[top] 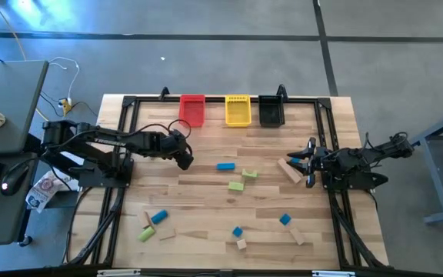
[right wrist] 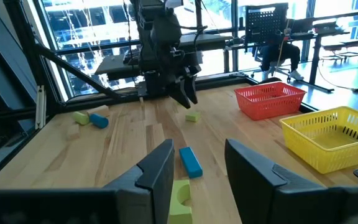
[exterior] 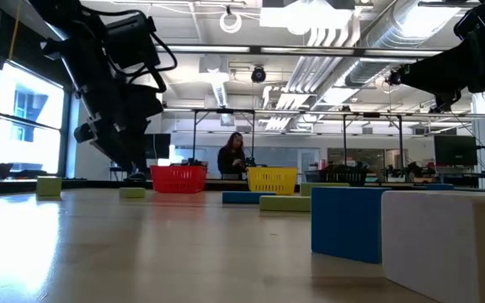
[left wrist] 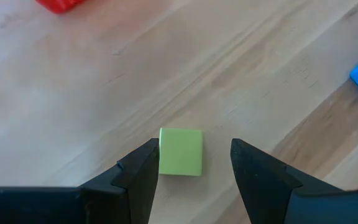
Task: Sort & place blocks by color
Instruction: Put the green block into the red bin
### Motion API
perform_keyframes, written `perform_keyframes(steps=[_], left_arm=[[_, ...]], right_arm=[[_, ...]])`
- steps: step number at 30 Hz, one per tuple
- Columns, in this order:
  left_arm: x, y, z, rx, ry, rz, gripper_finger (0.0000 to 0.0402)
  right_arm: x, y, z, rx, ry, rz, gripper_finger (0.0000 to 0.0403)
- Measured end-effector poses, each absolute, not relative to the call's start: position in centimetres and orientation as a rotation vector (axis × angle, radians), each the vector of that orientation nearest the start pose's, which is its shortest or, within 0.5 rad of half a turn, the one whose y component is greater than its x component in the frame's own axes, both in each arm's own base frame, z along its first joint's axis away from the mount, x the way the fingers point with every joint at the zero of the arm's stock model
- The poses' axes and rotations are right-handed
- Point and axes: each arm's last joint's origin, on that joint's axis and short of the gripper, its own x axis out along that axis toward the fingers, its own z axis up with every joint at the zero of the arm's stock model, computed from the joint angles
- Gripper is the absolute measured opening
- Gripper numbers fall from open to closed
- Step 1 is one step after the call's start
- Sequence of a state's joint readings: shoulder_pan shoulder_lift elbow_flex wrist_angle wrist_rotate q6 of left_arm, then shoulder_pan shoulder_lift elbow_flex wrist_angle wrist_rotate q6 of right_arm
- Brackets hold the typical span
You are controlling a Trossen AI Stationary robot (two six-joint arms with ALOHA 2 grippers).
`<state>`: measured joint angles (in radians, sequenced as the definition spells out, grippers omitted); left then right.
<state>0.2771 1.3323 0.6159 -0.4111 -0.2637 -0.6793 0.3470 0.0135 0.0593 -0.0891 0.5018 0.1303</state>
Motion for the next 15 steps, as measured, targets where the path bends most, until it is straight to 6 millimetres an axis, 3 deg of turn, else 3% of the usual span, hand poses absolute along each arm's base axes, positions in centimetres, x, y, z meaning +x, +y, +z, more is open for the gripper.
perform_keyframes(steps=[15], left_arm=[[21.8, 6.9, 14.0, -0.608, 1.009, 0.848, 0.0186]], right_arm=[[9.0, 1.8, 17.4, 0.112, 0.030, -0.157, 0.0129]])
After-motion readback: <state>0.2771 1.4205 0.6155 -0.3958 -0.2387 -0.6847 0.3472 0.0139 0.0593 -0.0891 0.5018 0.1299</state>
